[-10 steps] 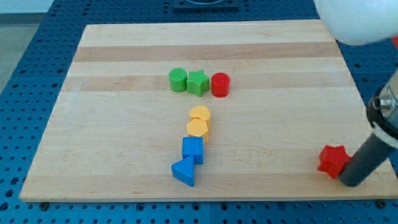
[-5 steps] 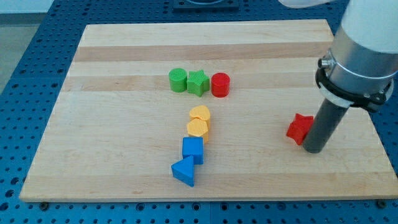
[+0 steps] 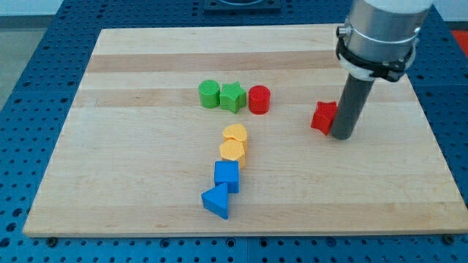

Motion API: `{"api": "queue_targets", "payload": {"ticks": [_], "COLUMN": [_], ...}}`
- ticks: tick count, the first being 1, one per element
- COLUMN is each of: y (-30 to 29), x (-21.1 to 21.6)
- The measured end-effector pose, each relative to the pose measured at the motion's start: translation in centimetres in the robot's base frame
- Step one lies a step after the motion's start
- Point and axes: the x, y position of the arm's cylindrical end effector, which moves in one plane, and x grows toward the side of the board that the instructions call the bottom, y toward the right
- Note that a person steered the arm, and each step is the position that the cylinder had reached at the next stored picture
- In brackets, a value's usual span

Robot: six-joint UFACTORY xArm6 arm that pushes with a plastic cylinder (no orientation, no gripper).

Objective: Move red star in a horizontal line with green blocks and red circle

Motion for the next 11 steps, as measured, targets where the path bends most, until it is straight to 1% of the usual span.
{"api": "queue_targets", "payload": {"ticks": [2,4,6,7,8,9,11], "y": [-1.9,-2.2,-4.5,-4.4,-0.2,1.0,-0.4], "x": [-2.3,-3.1,-3.2,-3.1,-3.1,-5.3,-5.9]}}
